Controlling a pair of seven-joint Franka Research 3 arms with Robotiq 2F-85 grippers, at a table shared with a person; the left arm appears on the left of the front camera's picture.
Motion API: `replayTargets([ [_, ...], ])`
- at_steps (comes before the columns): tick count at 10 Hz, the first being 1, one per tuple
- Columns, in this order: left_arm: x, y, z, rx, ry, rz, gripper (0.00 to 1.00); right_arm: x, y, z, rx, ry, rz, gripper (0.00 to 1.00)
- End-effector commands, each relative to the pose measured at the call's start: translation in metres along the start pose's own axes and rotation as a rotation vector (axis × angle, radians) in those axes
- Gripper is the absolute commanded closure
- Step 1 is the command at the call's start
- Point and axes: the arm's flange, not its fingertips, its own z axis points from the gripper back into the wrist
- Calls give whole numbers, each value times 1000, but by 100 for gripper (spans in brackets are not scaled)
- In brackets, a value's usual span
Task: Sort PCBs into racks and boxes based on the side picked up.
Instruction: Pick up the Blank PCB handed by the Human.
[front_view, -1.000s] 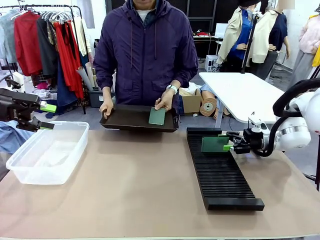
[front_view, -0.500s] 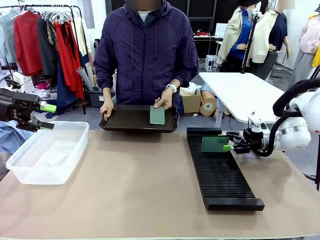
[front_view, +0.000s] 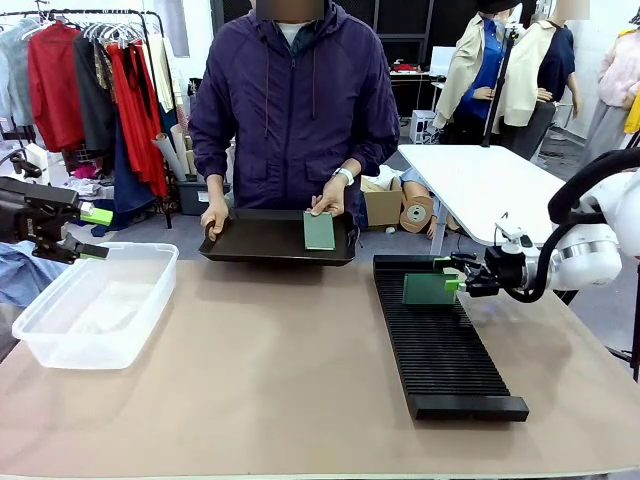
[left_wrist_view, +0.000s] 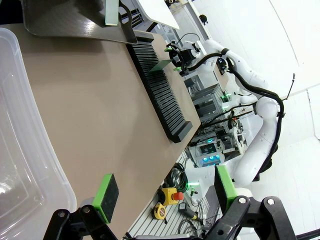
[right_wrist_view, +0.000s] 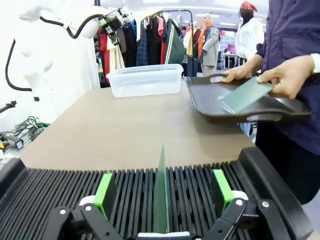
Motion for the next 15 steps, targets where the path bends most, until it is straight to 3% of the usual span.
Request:
replayTargets([
  [1,0,-2,2,-10,0,1,0,20,16,-14,-12,14,-47,0],
  [2,0,-2,2,-10,0,1,0,30,25,-19,-9,-3,-79,0],
  [3,0,-2,2,-10,0,1,0,62,58,-36,3,-8,-216,0],
  [9,0,-2,2,-10,0,1,0,102,92,-61,-1,-88,-379,0],
  [15,0,-2,2,-10,0,1,0,141,136,-82,-8,-4,-767,0],
])
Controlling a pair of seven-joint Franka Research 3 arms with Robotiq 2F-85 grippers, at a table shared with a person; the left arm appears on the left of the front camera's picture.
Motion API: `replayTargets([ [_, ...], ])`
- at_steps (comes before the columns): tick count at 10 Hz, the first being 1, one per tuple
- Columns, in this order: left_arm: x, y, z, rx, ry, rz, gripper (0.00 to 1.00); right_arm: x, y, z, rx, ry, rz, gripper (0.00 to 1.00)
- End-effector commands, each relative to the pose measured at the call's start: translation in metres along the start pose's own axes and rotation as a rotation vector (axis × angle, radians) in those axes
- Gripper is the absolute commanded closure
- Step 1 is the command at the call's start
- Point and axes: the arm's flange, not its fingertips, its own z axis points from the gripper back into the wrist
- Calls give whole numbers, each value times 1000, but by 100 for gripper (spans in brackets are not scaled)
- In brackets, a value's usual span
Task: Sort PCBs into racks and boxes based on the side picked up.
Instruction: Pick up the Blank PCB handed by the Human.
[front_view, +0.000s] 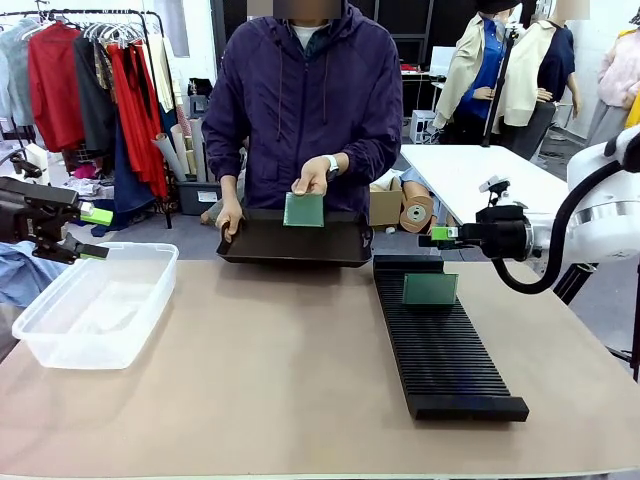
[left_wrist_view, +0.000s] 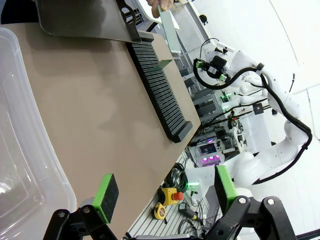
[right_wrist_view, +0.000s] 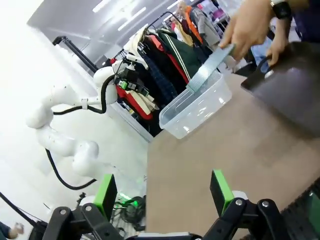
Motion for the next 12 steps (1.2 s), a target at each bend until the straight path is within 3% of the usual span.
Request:
replayTargets([
  [1,0,-2,2,-10,0,0,0,-3,23,-10,-22,24,-181,0],
  [6,0,-2,2,-10,0,0,0,-19,51,-19,3,15,-393,0],
  [12,0,-2,2,-10,0,0,0,-20,73,-21,-49,65,-389,0],
])
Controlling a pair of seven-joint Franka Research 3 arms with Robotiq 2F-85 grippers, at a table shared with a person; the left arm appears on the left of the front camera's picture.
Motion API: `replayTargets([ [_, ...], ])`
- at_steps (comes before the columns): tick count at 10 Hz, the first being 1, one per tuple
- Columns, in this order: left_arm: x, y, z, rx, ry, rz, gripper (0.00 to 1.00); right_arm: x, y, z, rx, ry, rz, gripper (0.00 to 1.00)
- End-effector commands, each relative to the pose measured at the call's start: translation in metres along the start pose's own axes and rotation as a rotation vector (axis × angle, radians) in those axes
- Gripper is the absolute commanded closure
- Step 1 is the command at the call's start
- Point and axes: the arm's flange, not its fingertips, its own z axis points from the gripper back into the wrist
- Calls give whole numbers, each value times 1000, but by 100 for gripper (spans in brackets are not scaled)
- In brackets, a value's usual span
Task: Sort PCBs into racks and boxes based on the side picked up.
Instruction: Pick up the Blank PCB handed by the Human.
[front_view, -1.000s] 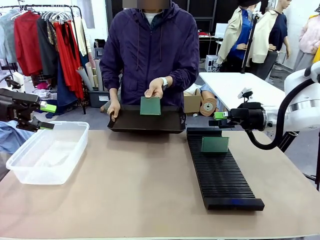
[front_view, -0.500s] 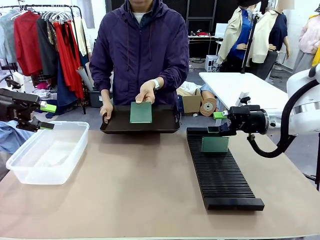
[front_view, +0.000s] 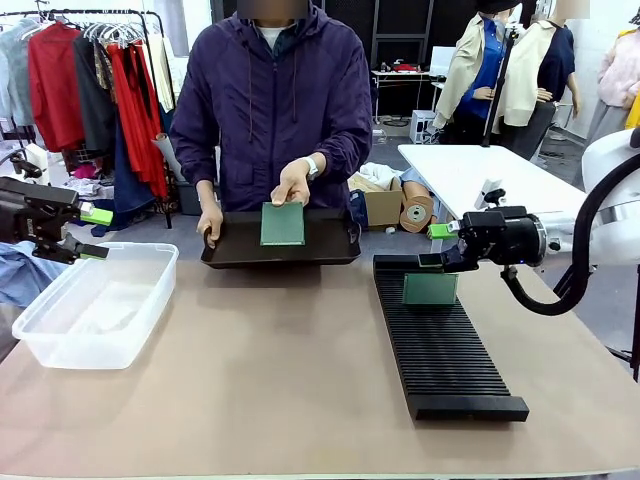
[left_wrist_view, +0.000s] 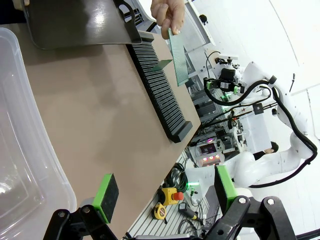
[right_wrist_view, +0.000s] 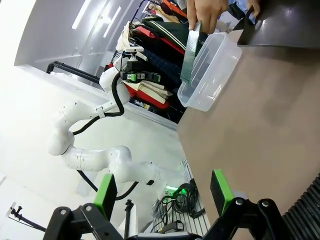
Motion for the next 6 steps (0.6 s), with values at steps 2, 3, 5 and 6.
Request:
replayTargets([
  [2,0,-2,2,-10,0,0,0,1,14,-3,-30,2,-76,0],
  [3,0,-2,2,-10,0,0,0,1,15,-2,-16,-2,-100,0],
  [5,0,-2,2,-10,0,0,0,1,15,-1,-20,-16,-130,0],
  [6,0,-2,2,-10,0,0,0,2,16,0,-20,-30,-136,0],
])
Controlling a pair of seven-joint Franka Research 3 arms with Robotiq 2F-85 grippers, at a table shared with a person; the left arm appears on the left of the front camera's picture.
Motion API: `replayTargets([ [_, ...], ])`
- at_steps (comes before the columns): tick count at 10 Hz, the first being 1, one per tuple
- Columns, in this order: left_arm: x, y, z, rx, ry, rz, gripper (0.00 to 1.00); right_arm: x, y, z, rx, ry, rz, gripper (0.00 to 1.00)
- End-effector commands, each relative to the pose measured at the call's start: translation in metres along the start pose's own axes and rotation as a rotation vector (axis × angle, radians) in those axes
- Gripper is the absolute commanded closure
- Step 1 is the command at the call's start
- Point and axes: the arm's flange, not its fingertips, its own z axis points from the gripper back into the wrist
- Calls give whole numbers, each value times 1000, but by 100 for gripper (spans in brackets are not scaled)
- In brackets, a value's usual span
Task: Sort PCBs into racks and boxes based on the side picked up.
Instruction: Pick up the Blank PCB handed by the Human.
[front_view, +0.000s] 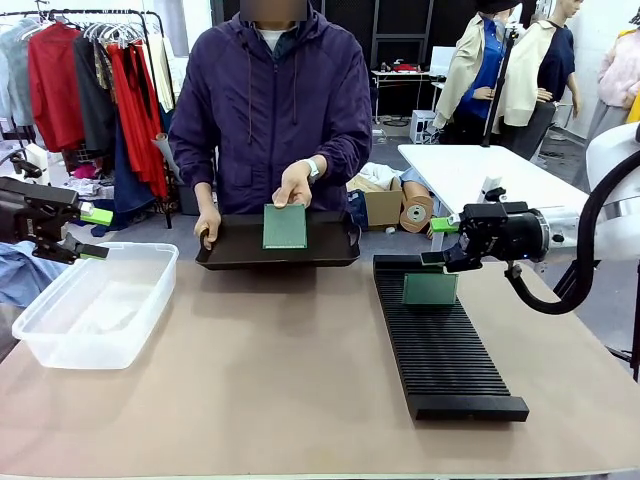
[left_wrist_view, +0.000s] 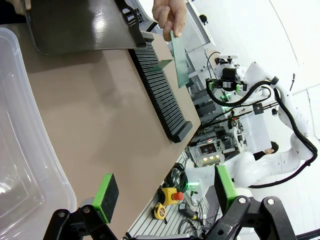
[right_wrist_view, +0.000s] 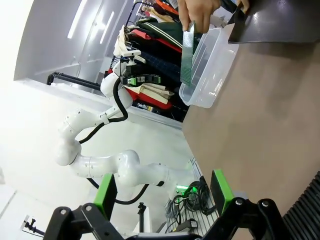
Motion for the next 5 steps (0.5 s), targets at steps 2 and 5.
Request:
replayTargets([
  [2,0,-2,2,-10,0,0,0,0,0,0,0,0,0,0],
  [5,0,-2,2,-10,0,0,0,0,0,0,0,0,0,0],
])
